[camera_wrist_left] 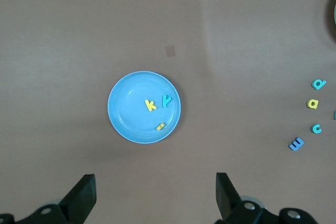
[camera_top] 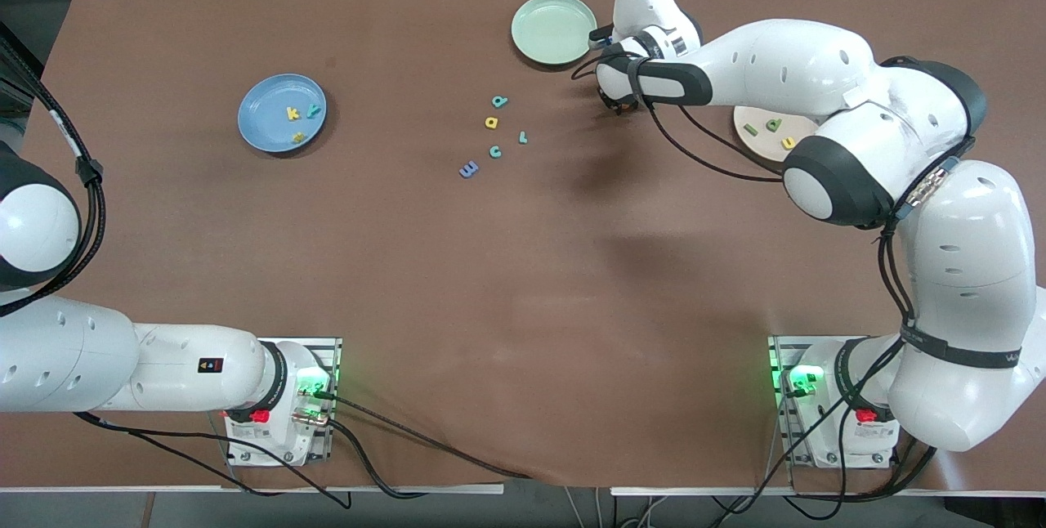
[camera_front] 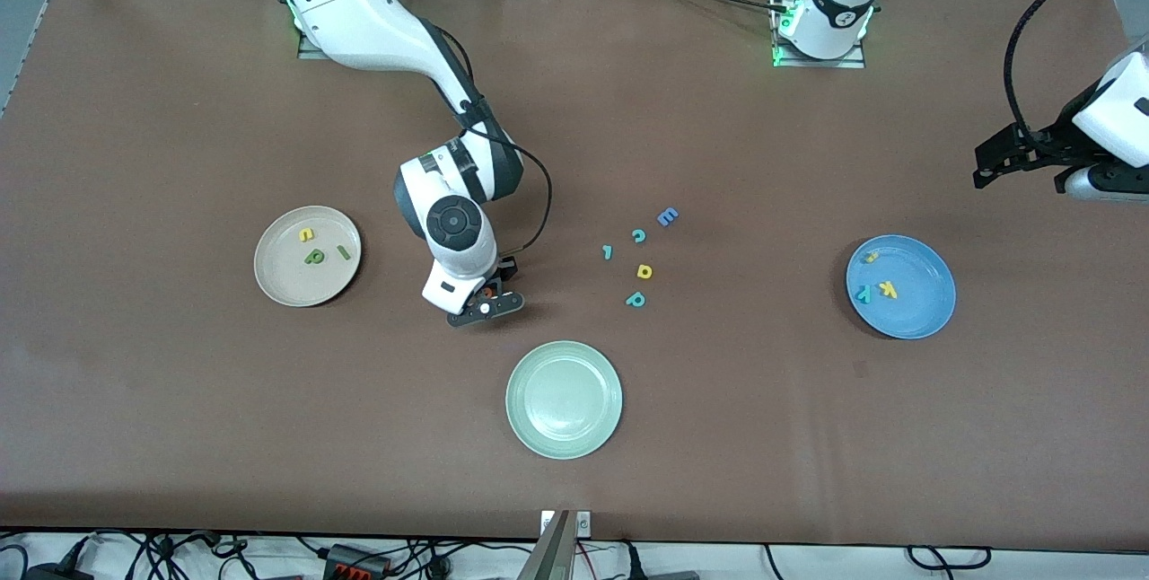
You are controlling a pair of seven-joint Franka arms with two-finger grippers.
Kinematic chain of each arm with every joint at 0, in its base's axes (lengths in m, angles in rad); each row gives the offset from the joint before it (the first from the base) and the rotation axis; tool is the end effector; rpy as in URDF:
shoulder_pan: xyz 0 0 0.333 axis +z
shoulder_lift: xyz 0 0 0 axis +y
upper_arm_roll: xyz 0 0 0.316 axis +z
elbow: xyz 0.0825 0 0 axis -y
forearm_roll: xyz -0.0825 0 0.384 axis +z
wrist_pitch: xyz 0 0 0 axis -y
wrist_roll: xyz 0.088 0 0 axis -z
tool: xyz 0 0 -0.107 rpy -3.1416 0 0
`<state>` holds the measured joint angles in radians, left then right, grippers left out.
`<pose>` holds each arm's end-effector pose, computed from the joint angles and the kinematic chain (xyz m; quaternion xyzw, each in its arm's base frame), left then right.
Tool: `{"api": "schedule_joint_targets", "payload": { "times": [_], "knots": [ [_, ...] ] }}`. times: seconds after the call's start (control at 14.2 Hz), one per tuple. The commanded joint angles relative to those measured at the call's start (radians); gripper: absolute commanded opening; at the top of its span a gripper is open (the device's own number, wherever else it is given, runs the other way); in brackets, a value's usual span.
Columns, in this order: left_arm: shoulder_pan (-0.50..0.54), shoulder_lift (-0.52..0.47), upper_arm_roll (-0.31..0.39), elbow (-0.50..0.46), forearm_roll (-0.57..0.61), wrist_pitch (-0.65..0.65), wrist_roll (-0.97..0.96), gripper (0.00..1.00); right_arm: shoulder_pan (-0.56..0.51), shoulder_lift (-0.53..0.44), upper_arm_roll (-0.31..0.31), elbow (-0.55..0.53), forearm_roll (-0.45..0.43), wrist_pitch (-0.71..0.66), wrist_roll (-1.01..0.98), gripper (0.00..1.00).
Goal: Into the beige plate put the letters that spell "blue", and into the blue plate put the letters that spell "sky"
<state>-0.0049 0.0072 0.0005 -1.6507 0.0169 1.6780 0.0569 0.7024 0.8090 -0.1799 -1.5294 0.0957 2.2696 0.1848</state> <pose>0.5646 -0.0008 0.5920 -0.9994 0.0315 -0.0098 0.0087 0.5970 0.3678 0.1781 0.9860 0.1617 -0.0153 0.0376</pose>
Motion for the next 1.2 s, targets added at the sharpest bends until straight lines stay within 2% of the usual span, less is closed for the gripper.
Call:
{"api": "schedule_joint_targets", "payload": {
  "times": [0.0,0.56,0.78,0.99,1.13],
  "knots": [
    [-0.001,-0.007,-0.022,0.028,0.015,-0.027,-0.012,1.0,-0.006,0.025,0.0,0.032,-0.002,0.001,-0.015,0.41],
    [-0.003,-0.004,-0.022,0.029,0.014,-0.041,-0.012,1.0,-0.006,0.027,0.0,0.031,-0.002,0.022,-0.013,0.41],
    [-0.009,-0.004,-0.023,0.031,0.014,-0.041,-0.015,1.0,-0.004,0.027,0.0,0.031,-0.002,0.025,-0.013,0.31],
    [-0.009,-0.004,-0.023,0.031,0.014,-0.041,-0.015,1.0,-0.007,0.027,0.0,0.031,-0.002,0.025,-0.015,0.15],
    [-0.009,-0.003,-0.023,0.031,0.014,-0.041,-0.015,1.0,-0.014,0.024,0.0,0.031,-0.001,0.025,-0.015,0.11]
  ]
}}
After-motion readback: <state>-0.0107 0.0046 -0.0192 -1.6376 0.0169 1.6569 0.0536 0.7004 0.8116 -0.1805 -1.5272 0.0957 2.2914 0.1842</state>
